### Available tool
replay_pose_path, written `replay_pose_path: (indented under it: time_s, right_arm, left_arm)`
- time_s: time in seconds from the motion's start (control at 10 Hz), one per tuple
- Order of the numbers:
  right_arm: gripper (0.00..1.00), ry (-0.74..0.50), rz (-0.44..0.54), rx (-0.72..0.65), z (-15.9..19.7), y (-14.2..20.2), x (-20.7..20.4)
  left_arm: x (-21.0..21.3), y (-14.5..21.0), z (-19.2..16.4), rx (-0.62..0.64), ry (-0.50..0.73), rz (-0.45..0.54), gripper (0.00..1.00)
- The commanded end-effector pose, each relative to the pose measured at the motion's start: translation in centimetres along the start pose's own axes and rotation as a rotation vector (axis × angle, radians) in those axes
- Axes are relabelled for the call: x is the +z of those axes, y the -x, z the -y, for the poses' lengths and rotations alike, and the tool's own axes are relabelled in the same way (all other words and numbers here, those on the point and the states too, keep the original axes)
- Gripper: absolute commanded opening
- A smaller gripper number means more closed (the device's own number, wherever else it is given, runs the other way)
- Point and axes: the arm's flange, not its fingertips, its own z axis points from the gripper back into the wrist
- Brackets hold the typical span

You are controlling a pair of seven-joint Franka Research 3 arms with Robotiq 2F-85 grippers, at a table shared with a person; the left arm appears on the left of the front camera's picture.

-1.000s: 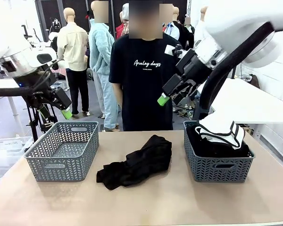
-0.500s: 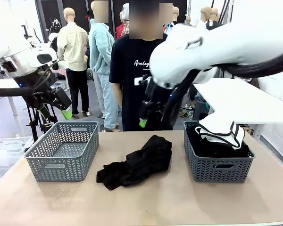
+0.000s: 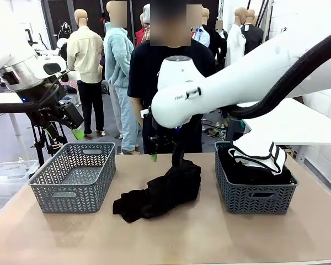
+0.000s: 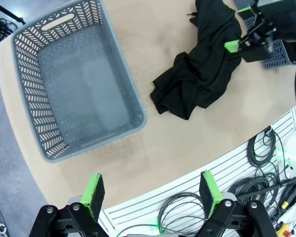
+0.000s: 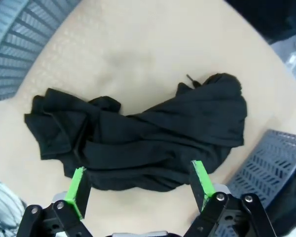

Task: Sort the tops and bottoms.
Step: Lift clothes from the center of the table with your right hand.

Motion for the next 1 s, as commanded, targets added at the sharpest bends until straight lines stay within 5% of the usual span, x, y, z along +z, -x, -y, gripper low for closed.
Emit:
replay_pose_path:
  time_s: [0.0,0.3,0.6,0.9]
  right_arm:
    - [1.00,0.051,-0.013,-0.053,-0.6,0.1,-1.6]
    - [1.00,-0.043,-0.072,-0.132,1.0,1.1,-1.9]
    - [1.00,0.016,-0.035,-0.052,-0.1,0.3,-2.5]
    - [1.00,0.065,-0.052,-0.218,2.3,-1.0,-5.3]
  left_arm:
    - [0.1,0.1,-0.3,-0.011,0.008,0.002,1.00]
    - [0.1,0.1,-0.3,-0.011,0.008,0.002,1.00]
    - [0.1,0.1,-0.3,-0.011,0.008,0.002,1.00]
    - [0.1,0.1,-0.3,-0.011,0.008,0.002,1.00]
